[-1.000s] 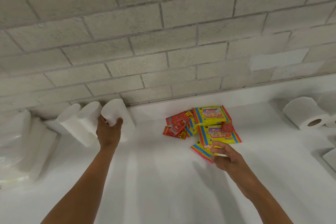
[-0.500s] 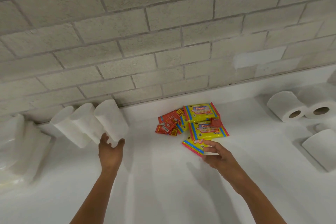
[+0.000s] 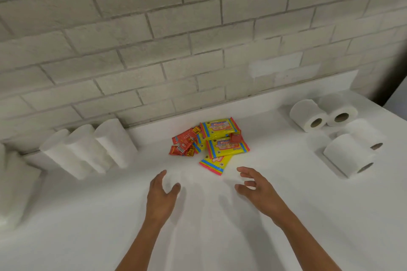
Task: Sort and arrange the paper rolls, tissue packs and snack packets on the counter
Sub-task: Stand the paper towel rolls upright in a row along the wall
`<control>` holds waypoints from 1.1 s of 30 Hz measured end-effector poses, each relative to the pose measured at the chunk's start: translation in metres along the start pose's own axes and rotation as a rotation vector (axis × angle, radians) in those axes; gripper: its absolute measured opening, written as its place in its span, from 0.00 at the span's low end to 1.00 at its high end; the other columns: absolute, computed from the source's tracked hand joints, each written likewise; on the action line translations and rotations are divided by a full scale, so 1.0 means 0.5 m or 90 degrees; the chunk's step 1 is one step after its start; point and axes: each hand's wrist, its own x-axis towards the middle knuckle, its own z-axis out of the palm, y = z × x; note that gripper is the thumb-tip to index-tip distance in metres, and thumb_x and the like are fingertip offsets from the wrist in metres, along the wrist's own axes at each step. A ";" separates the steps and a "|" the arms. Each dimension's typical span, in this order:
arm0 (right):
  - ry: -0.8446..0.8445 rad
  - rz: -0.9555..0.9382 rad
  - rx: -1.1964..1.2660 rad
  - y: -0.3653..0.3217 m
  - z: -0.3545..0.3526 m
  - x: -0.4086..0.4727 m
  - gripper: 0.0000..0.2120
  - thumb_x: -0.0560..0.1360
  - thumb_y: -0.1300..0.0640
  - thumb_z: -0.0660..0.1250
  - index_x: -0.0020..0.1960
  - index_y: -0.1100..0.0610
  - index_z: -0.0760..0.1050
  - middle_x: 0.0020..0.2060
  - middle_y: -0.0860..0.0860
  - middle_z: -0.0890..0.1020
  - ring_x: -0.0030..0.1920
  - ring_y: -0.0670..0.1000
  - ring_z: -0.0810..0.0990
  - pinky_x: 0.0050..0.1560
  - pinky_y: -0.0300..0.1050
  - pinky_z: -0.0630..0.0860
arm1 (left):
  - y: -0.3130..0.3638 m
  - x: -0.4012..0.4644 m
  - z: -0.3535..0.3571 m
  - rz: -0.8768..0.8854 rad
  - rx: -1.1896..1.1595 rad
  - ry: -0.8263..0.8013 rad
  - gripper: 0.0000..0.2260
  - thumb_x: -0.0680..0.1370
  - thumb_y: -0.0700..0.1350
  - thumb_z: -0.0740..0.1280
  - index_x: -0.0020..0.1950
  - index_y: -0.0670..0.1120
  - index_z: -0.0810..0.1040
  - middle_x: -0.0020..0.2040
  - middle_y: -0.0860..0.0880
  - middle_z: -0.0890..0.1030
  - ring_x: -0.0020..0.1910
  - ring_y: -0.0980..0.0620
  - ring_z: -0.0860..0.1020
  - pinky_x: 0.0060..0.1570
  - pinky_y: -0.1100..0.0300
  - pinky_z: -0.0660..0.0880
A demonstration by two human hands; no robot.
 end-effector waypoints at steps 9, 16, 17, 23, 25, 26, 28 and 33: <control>0.050 0.009 -0.016 0.012 0.003 -0.063 0.22 0.75 0.52 0.73 0.66 0.43 0.72 0.62 0.44 0.75 0.60 0.48 0.76 0.47 0.29 0.72 | 0.036 -0.066 0.060 0.114 0.069 -0.098 0.25 0.77 0.49 0.71 0.73 0.54 0.69 0.73 0.53 0.68 0.71 0.54 0.68 0.66 0.60 0.65; 0.084 0.012 -0.031 0.013 0.015 -0.110 0.22 0.75 0.52 0.73 0.67 0.43 0.72 0.63 0.44 0.75 0.60 0.48 0.76 0.54 0.36 0.72 | 0.068 -0.096 0.088 0.186 0.069 -0.158 0.23 0.78 0.51 0.70 0.72 0.56 0.70 0.72 0.56 0.68 0.71 0.56 0.68 0.64 0.64 0.64; 0.091 0.011 -0.032 0.013 0.015 -0.116 0.22 0.75 0.52 0.73 0.67 0.43 0.72 0.62 0.44 0.75 0.60 0.47 0.76 0.54 0.36 0.72 | 0.074 -0.100 0.092 0.192 0.069 -0.167 0.23 0.78 0.51 0.70 0.72 0.56 0.70 0.72 0.56 0.68 0.71 0.56 0.68 0.64 0.63 0.65; 0.135 0.015 -0.018 0.020 0.006 -0.153 0.22 0.75 0.52 0.73 0.66 0.41 0.72 0.60 0.42 0.76 0.58 0.44 0.76 0.49 0.32 0.73 | 0.091 -0.136 0.112 0.215 0.039 -0.222 0.22 0.78 0.51 0.70 0.70 0.59 0.69 0.70 0.59 0.68 0.69 0.58 0.69 0.66 0.60 0.69; 0.142 0.015 -0.012 0.022 -0.005 -0.161 0.21 0.75 0.51 0.73 0.66 0.41 0.72 0.60 0.42 0.76 0.57 0.44 0.77 0.49 0.33 0.73 | 0.094 -0.145 0.119 0.220 0.034 -0.233 0.21 0.78 0.51 0.70 0.70 0.60 0.70 0.69 0.60 0.68 0.68 0.59 0.70 0.65 0.61 0.69; 0.146 0.015 -0.012 0.023 -0.013 -0.165 0.21 0.75 0.51 0.73 0.65 0.40 0.72 0.59 0.42 0.76 0.57 0.44 0.77 0.50 0.34 0.73 | 0.096 -0.149 0.124 0.224 0.036 -0.237 0.21 0.77 0.51 0.70 0.70 0.60 0.70 0.69 0.60 0.68 0.68 0.59 0.70 0.66 0.61 0.70; 0.152 0.017 -0.013 0.030 -0.034 -0.174 0.21 0.75 0.50 0.73 0.66 0.40 0.72 0.59 0.41 0.76 0.57 0.44 0.77 0.50 0.35 0.73 | 0.101 -0.156 0.134 0.223 0.036 -0.244 0.22 0.77 0.52 0.70 0.70 0.60 0.70 0.69 0.61 0.68 0.67 0.58 0.70 0.67 0.57 0.71; 0.153 0.012 -0.005 0.047 -0.115 -0.189 0.21 0.75 0.49 0.72 0.65 0.39 0.72 0.58 0.42 0.77 0.56 0.45 0.79 0.51 0.36 0.74 | 0.130 -0.172 0.175 0.229 0.024 -0.237 0.21 0.77 0.51 0.71 0.68 0.61 0.71 0.66 0.62 0.68 0.66 0.57 0.72 0.66 0.54 0.72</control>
